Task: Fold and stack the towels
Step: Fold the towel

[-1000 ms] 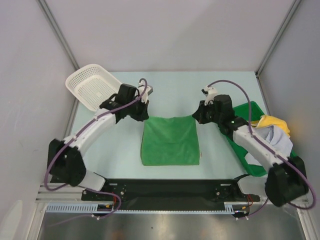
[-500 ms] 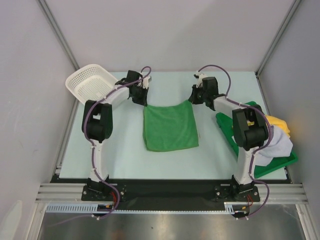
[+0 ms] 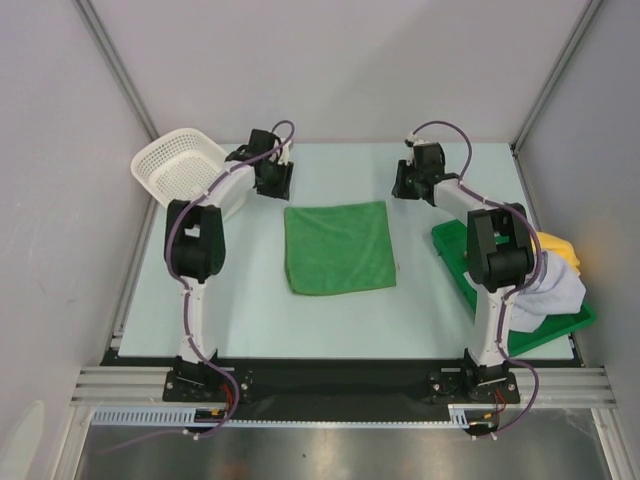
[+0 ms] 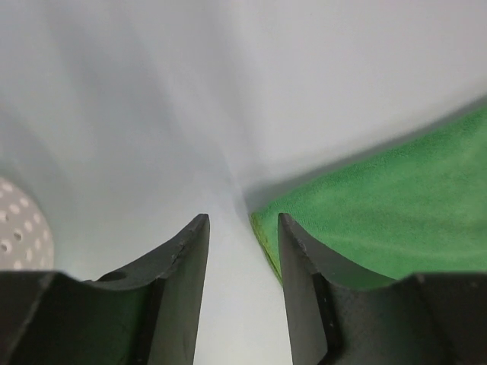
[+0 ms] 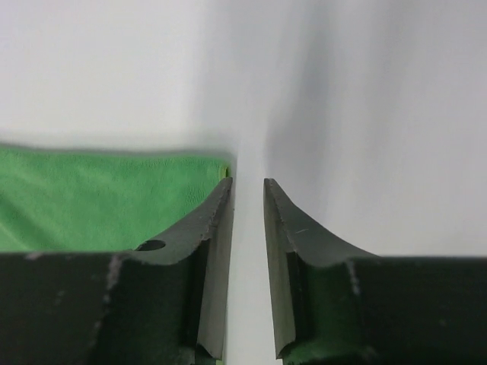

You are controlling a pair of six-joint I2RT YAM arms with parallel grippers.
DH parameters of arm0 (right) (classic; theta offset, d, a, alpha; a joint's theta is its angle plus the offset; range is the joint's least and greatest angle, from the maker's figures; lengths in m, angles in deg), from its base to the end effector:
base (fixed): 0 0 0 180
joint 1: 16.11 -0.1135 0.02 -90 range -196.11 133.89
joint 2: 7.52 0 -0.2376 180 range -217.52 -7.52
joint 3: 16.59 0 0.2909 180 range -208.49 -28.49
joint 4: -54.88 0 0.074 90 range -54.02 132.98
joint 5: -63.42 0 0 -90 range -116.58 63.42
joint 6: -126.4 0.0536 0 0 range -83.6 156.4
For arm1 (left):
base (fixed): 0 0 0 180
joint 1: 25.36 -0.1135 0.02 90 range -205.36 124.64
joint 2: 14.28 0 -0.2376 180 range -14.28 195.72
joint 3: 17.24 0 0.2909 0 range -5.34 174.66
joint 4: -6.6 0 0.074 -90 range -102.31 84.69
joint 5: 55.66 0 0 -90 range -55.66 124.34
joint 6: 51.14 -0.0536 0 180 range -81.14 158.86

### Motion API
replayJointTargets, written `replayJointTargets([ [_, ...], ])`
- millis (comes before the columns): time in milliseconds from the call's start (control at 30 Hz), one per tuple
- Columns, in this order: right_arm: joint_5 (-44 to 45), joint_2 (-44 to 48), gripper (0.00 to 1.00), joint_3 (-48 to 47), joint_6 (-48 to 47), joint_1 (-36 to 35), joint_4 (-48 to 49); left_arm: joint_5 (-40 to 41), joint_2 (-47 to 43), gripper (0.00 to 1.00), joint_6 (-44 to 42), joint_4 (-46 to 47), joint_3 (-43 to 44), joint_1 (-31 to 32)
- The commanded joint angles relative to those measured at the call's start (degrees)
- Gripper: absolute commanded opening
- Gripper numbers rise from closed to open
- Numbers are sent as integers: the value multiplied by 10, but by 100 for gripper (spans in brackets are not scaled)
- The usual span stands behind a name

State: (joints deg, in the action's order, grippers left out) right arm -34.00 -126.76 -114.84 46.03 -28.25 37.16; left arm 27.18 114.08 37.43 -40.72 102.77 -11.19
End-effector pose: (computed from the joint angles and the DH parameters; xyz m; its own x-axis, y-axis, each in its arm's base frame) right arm 0.4941 0.1134 0.1371 -0.6541 0.0290 -0.7558 -0.2005 0.9569 0.2102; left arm 0.5093 -0.1355 0.1525 -0.7927 0.2257 -0.5664 0.3309 0.9395 -0.0888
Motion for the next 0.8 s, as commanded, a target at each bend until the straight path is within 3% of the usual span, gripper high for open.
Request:
replayJointTargets([
  [0,39,66,28,-28,41,-14,-105,0,-107,47,53,-29,-46,3],
  [133,48,116,27,5,97,-46,-204,-31,-194,47,116,-19,-181,25],
  [400,59,245,25,203,159,-130,-196,-82,-322,45,234,78,-438,68],
  [633,99,292,24,328,193,-196,-169,-79,-355,45,281,132,-547,103],
  [767,117,309,23,378,205,-216,-172,-57,-369,36,297,140,-579,111],
])
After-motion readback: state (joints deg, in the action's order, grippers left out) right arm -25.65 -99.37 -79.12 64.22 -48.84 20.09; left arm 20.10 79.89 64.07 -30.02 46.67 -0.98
